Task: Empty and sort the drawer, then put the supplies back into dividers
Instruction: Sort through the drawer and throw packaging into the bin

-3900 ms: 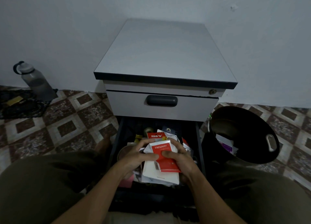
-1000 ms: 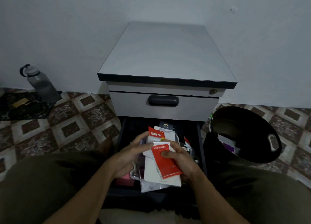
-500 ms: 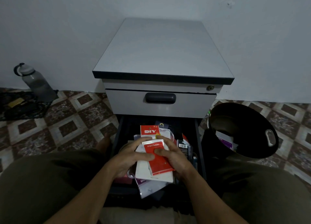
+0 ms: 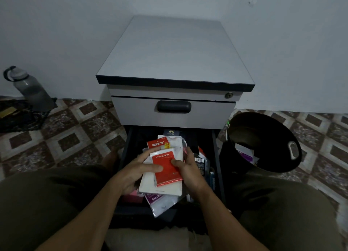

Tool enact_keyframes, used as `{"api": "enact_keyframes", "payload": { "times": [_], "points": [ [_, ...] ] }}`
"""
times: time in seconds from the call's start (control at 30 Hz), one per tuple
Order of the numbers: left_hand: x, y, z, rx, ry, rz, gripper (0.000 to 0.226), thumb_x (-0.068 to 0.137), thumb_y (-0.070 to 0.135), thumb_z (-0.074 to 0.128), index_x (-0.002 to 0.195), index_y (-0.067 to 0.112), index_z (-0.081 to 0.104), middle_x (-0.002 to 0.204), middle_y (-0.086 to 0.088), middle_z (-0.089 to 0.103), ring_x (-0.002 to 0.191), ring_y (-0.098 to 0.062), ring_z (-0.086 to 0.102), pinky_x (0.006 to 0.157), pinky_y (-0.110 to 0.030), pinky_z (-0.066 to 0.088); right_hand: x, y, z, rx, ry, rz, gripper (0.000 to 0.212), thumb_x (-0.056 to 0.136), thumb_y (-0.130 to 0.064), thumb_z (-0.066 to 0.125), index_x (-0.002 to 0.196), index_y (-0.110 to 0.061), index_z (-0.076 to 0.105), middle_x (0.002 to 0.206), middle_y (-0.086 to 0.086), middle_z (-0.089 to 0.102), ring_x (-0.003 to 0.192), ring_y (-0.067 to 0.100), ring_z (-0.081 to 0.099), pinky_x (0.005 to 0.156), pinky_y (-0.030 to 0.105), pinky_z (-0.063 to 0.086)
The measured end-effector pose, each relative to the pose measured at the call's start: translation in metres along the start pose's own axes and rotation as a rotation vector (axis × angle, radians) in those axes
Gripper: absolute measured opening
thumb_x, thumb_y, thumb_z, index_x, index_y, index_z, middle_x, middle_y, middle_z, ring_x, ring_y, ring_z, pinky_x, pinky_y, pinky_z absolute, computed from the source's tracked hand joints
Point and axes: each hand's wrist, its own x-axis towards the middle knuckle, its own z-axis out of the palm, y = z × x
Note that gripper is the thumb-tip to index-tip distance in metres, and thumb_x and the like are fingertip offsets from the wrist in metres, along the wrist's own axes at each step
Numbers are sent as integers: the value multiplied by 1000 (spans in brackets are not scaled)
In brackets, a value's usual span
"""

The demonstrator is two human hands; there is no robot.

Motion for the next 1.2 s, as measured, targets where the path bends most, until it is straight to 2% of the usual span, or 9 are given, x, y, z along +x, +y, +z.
{"api": "enact_keyframes", "payload": {
  "times": [0.23,0.4,0.5,0.6,0.7,0.8,0.97,1.1,1.2],
  "points": [
    [7,-5,1,-12,21,27,72,62,7,86,123,40,66,128,-16,64,110,-39,67,91,-54,56,0,-1,-1,19,-74,71,35,97,-16,52,128,-31,60,114,11,72,104,33,70,95,54,53],
    [10,-11,-2,18,61,35,73,61,2,84,121,40,66,126,-15,66,110,-37,67,92,-58,55,-3,-5,0,-142,-66,68,32,100,-21,52,123,-42,59,111,2,74,98,22,73,86,41,59],
    [10,-11,-4,3,51,40,70,71,-6,78,124,38,65,123,-16,67,108,-39,68,88,-54,57,-4,-5,2,-210,-32,35,29,100,-30,55,127,-37,58,111,-1,73,95,17,73,84,37,59],
    [9,-7,-9,10,62,47,68,76,-8,74,127,36,62,119,-15,70,107,-37,69,88,-53,57,-8,-8,-1,-288,81,-31,15,100,-43,52,113,-40,59,102,-15,69,91,3,70,81,26,55],
    [9,-3,-18,25,59,45,71,73,-4,77,129,35,60,121,-14,69,108,-36,68,91,-53,55,-4,-5,-15,-651,391,-144,35,95,-44,55,124,-25,60,116,-4,63,114,18,60,95,38,50],
    [10,0,-24,59,52,40,72,70,-2,80,128,35,61,121,-13,70,108,-36,68,91,-52,55,-4,1,-28,-941,533,-48,50,91,-39,58,136,-19,50,139,12,48,131,34,41,108,46,38],
    [10,4,-28,77,51,12,77,62,2,83,126,38,62,120,-11,70,109,-35,68,93,-54,54,-8,11,-21,-954,526,43,55,90,-45,56,139,-22,45,146,13,36,134,39,38,108,53,38],
    [10,7,-30,113,35,2,69,70,2,81,123,42,63,121,-11,69,108,-34,68,90,-50,56,-8,8,-31,-758,541,-13,40,87,-22,64,126,-16,60,134,14,51,119,34,54,99,42,50],
    [10,8,-30,118,30,0,64,78,-3,73,124,39,62,120,-13,69,107,-34,69,86,-46,56,-6,7,-37,-819,520,61,48,81,-24,66,127,-13,58,123,17,60,111,36,59,92,43,55]
  ]
}}
